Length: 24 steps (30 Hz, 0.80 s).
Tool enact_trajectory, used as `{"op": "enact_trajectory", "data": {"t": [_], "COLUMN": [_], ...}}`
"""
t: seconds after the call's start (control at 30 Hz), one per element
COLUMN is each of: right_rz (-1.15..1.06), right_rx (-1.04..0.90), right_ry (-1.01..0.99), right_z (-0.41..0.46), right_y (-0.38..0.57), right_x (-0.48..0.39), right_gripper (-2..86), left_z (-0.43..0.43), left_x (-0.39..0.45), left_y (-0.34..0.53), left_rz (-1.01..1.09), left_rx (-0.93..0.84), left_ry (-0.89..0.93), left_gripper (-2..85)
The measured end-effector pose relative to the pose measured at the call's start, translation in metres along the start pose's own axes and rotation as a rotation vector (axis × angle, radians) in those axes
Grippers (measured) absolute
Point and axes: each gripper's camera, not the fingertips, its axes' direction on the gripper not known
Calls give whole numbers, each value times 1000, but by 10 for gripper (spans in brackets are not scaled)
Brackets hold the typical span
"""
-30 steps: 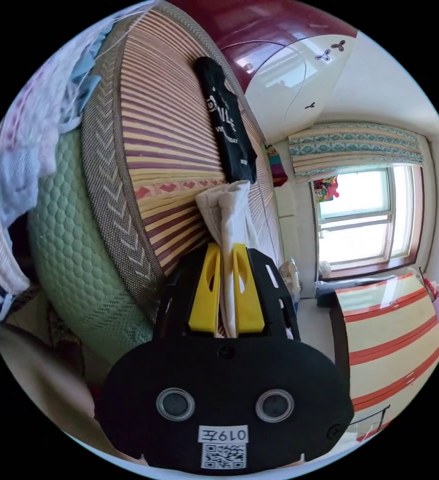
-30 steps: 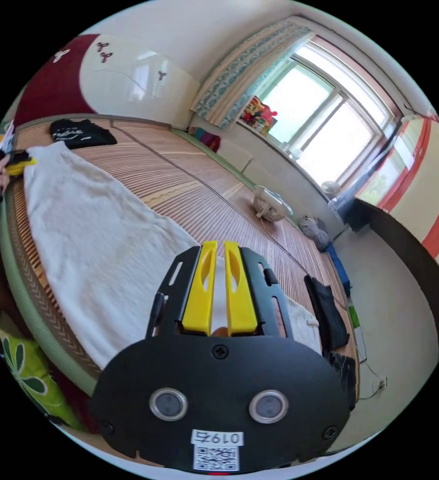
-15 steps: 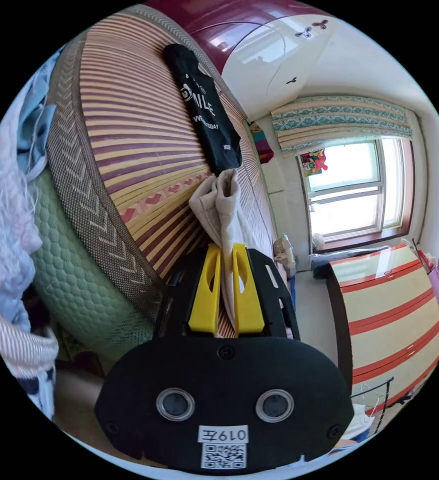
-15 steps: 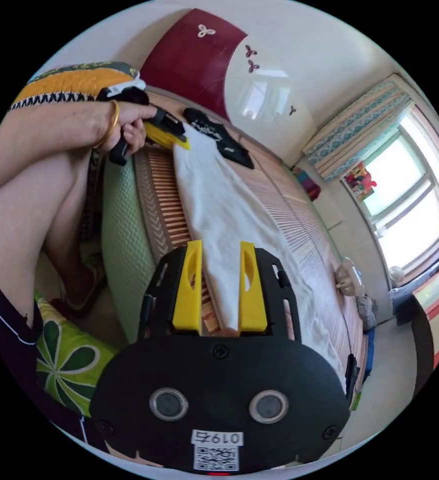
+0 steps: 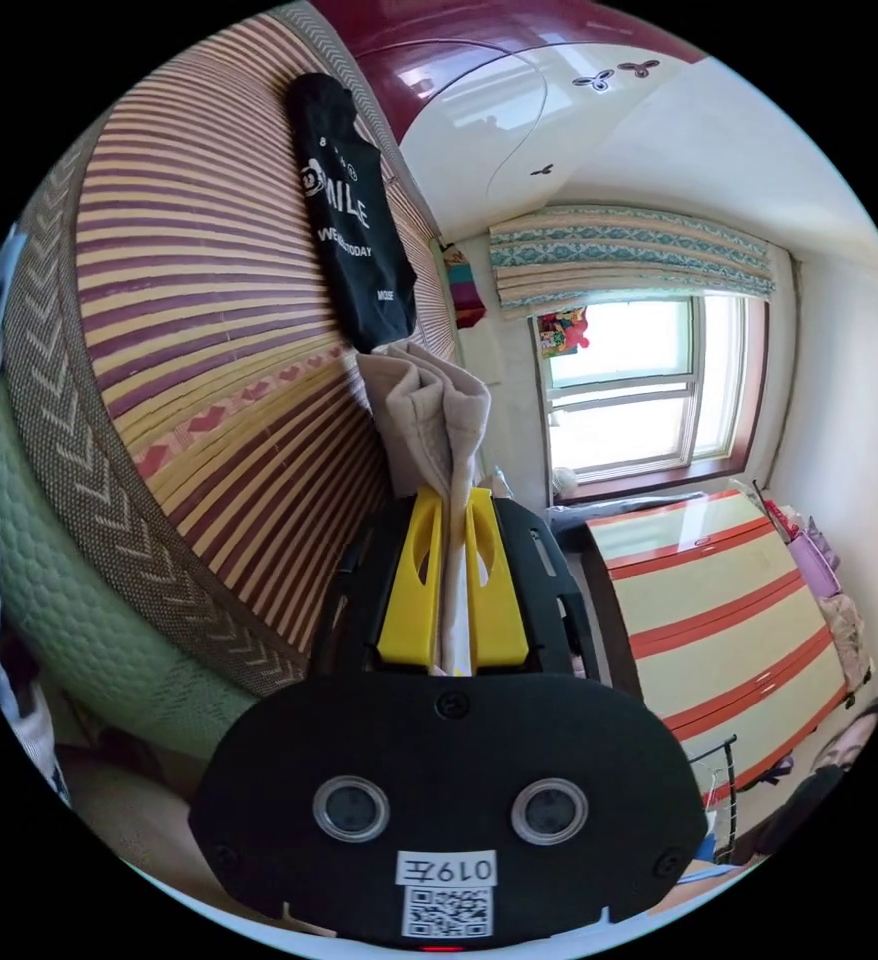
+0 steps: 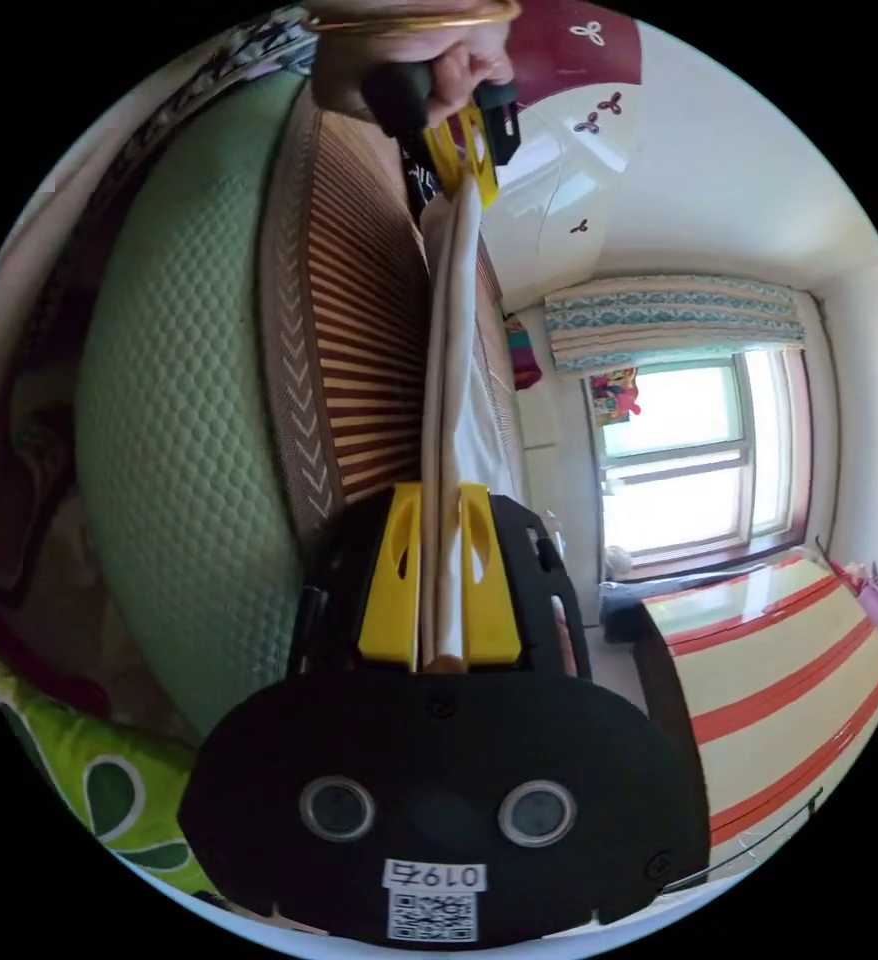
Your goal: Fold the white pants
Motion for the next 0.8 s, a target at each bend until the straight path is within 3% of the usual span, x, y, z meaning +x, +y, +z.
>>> {"op": "enact_trajectory", "data": {"t": [0.2, 0.33, 0.53, 0.8], "right_rz": [-189, -299, -370, -335], "right_rx": [1, -5, -33, 5], "right_ry": [38, 10, -31, 79], "right_z": [-21, -32, -43, -58], "right_y": [-33, -54, -77, -75], "right_x": [-19, -21, -23, -32], "right_gripper": [16, 5, 2, 60], "left_z": [4, 8, 25, 26], "left_x": [-5, 21, 81, 100], "left_y": [8, 15, 30, 37], "left_rz": [-6, 143, 383, 411], "left_rx": [8, -5, -64, -56], "left_ry": [-34, -61, -115, -152], "left_gripper": [24, 23, 23, 26]}}
